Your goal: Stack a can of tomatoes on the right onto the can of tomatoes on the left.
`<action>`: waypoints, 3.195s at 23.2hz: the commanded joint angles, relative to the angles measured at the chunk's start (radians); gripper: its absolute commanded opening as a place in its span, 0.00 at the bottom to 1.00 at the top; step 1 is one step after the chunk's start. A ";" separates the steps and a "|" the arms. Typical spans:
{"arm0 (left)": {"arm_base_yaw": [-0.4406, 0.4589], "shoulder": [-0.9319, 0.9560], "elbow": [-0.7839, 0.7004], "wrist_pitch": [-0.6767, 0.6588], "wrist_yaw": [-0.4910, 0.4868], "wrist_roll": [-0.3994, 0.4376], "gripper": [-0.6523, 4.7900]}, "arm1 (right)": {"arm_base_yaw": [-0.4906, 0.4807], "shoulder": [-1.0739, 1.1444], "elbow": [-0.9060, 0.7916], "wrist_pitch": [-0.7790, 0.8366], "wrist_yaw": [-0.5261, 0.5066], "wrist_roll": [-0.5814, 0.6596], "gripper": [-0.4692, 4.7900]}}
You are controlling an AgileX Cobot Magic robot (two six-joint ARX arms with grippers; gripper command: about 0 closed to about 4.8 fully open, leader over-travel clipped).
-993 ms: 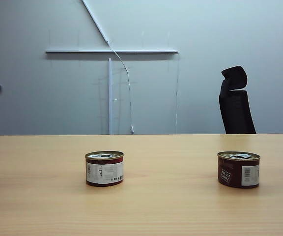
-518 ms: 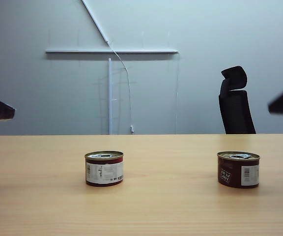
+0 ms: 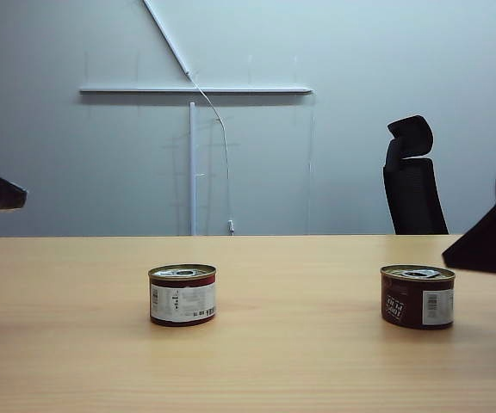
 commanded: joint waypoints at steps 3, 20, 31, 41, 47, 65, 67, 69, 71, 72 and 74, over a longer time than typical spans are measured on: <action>0.001 -0.005 0.003 0.009 0.001 0.000 0.11 | 0.002 0.253 0.000 0.290 -0.025 -0.006 1.00; 0.002 -0.005 0.003 0.009 0.001 0.000 0.11 | 0.003 0.774 0.204 0.536 -0.185 0.022 0.08; 0.162 -0.012 0.004 0.009 0.004 0.000 0.11 | 0.158 0.950 0.701 0.185 -0.340 0.038 0.08; 0.166 -0.029 0.004 0.008 0.004 0.000 0.11 | 0.295 1.032 0.785 0.092 -0.282 -0.111 0.08; 0.166 -0.029 0.004 0.009 0.004 0.000 0.11 | 0.294 1.033 0.785 0.092 -0.185 -0.114 0.08; 0.166 -0.030 0.004 0.009 0.004 0.000 0.11 | 0.304 1.044 0.785 0.119 -0.212 -0.102 0.37; 0.166 -0.030 0.004 0.009 0.004 0.000 0.11 | 0.304 1.044 0.785 0.118 -0.247 -0.098 0.37; 0.166 -0.030 0.004 0.009 0.004 0.000 0.11 | 0.305 1.044 0.785 0.120 -0.248 -0.098 0.50; 0.166 -0.030 0.004 0.009 0.004 0.000 0.11 | 0.304 1.044 0.785 0.127 -0.234 -0.098 0.75; 0.166 -0.030 0.004 0.009 0.004 0.000 0.11 | 0.304 1.044 0.785 0.131 -0.220 -0.098 0.82; 0.166 -0.030 0.004 0.009 0.004 0.000 0.11 | 0.304 1.044 0.785 0.147 -0.214 -0.098 0.91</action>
